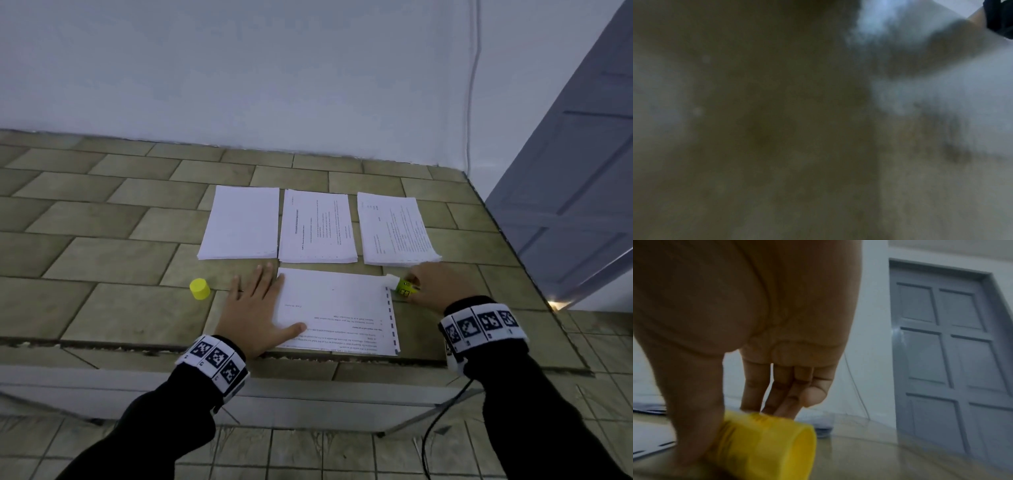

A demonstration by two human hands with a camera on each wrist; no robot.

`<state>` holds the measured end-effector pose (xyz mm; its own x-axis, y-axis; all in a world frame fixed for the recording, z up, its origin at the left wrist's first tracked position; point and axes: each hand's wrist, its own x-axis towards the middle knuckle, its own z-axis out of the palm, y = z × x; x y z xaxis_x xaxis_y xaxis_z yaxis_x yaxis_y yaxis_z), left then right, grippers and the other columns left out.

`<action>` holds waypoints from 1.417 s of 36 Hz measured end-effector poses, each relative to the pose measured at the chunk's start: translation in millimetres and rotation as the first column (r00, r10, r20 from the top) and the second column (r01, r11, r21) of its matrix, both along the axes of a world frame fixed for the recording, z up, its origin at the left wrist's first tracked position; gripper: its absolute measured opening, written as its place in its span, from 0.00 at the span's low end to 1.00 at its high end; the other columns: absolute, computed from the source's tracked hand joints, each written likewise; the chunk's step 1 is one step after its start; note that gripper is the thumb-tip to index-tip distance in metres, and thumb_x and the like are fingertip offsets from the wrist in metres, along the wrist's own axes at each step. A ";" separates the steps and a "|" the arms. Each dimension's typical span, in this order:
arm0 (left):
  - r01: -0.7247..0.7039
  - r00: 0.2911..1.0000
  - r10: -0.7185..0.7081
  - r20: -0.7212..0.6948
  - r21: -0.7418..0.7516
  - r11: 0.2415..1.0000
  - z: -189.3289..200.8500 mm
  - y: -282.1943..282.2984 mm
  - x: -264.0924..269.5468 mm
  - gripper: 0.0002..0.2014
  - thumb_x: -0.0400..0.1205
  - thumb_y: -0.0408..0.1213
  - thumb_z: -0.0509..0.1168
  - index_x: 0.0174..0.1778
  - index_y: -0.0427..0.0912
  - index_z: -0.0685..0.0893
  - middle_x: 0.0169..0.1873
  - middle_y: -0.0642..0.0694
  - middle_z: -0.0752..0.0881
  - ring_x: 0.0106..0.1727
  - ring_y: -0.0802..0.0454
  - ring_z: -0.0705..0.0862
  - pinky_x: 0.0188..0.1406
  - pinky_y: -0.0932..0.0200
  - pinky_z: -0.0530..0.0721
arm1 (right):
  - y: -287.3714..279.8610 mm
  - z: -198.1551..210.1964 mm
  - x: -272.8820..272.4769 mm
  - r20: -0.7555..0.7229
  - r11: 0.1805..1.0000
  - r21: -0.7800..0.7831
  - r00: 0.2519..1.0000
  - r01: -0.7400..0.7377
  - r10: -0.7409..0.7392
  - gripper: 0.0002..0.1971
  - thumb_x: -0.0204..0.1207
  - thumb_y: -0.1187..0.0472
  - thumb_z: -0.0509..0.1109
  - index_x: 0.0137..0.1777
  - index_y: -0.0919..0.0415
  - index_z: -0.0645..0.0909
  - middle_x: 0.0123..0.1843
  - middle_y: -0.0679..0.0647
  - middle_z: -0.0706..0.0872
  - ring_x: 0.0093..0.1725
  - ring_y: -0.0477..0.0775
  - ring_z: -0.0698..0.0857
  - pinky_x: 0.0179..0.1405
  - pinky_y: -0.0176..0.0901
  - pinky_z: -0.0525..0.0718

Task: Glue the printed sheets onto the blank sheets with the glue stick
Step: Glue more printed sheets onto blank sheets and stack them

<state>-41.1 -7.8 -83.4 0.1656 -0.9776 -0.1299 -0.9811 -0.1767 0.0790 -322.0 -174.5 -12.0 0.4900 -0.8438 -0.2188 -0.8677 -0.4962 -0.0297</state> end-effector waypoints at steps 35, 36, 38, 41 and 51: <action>0.015 0.996 -0.018 -0.086 -0.039 0.999 4.1 2.9 0.2 0.62 0.62 0.80 0.14 0.87 0.44 0.46 0.86 0.44 0.40 0.86 0.46 0.37 0.83 0.37 0.37 | 8.6 9.8 33.1 0.394 0.947 0.112 0.862 0.300 -0.320 0.09 0.76 0.60 0.69 0.37 0.65 0.81 0.36 0.56 0.85 0.38 0.55 0.84 0.38 0.41 0.79; 0.017 0.995 -0.021 -0.096 -0.045 0.999 3.4 3.3 0.7 0.62 0.62 0.80 0.14 0.87 0.44 0.46 0.86 0.45 0.39 0.86 0.47 0.37 0.83 0.38 0.37 | 5.6 11.4 39.4 0.429 0.955 0.058 0.856 0.292 -0.288 0.07 0.77 0.61 0.70 0.38 0.63 0.80 0.38 0.54 0.84 0.41 0.54 0.82 0.40 0.41 0.76; 0.015 0.993 -0.023 -0.118 -0.064 0.998 2.0 3.7 1.5 0.61 0.63 0.80 0.15 0.87 0.45 0.46 0.85 0.48 0.38 0.86 0.48 0.36 0.83 0.39 0.36 | -5.0 11.3 49.7 0.468 0.954 -0.005 0.844 0.300 -0.263 0.04 0.77 0.61 0.70 0.45 0.61 0.79 0.44 0.54 0.83 0.45 0.53 0.80 0.43 0.41 0.74; 0.007 0.988 -0.020 -0.153 -0.087 0.996 0.3 4.0 1.7 0.59 0.64 0.80 0.17 0.87 0.46 0.45 0.84 0.51 0.37 0.86 0.50 0.36 0.84 0.40 0.36 | -24.3 4.2 63.5 0.377 0.950 -0.047 0.886 0.310 -0.270 0.15 0.79 0.56 0.69 0.59 0.64 0.76 0.58 0.60 0.80 0.59 0.60 0.79 0.54 0.49 0.78; 0.003 0.981 -0.029 -0.190 -0.134 0.991 -2.5 4.6 3.1 0.56 0.67 0.80 0.21 0.87 0.50 0.48 0.85 0.54 0.42 0.86 0.50 0.39 0.84 0.39 0.37 | -43.4 -12.5 77.0 0.067 0.917 0.051 0.914 0.397 -0.400 0.26 0.74 0.42 0.73 0.58 0.64 0.78 0.60 0.62 0.82 0.60 0.64 0.82 0.61 0.56 0.82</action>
